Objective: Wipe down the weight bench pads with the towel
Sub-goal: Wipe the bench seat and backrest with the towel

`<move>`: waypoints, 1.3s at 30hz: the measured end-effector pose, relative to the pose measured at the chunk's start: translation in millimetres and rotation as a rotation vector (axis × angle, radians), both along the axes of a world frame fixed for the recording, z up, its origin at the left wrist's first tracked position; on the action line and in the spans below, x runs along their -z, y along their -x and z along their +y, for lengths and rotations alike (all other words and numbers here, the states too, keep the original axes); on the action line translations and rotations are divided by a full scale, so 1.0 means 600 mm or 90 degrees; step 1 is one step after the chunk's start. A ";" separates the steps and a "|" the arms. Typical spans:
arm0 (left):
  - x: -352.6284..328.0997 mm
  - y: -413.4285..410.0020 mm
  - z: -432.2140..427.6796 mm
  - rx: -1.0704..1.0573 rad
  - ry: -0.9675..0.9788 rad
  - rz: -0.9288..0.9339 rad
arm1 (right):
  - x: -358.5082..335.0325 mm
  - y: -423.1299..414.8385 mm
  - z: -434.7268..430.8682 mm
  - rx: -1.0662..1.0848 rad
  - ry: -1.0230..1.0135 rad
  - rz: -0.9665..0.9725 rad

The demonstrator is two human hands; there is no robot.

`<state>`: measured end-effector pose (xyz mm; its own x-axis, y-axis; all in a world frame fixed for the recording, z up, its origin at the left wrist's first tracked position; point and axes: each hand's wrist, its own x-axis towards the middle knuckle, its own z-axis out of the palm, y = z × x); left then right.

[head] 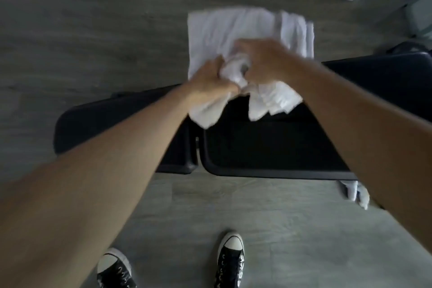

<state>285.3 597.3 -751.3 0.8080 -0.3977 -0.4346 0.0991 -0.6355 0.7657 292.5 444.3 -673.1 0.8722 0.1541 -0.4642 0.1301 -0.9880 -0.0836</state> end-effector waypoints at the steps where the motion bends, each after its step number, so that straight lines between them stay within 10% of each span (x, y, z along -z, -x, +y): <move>1: 0.036 0.023 -0.020 0.022 -0.068 0.001 | 0.035 0.017 -0.013 0.010 0.014 0.034; 7: 0.102 0.214 -0.047 -0.079 -0.144 -0.156 | 0.105 0.171 -0.041 -0.061 -0.028 -0.125; 13: 0.022 0.467 -0.058 -0.134 0.020 -0.025 | 0.067 0.420 -0.054 0.012 -0.196 0.010; 19: -0.109 0.282 -0.086 -0.198 0.192 -0.066 | -0.053 0.277 -0.095 0.101 -0.409 -0.173; 22: -0.110 0.079 -0.111 -0.179 0.138 -0.177 | -0.075 0.089 -0.131 0.036 -0.294 -0.259; 26: -0.008 0.014 -0.153 -0.075 -0.025 -0.032 | 0.010 0.000 -0.155 0.031 -0.043 0.017; 34: 0.064 0.285 -0.183 -0.060 -0.081 -0.219 | 0.061 0.264 -0.161 0.042 -0.067 -0.129; 39: 0.018 0.446 -0.145 0.005 0.038 -0.099 | 0.030 0.449 -0.141 0.113 -0.135 -0.040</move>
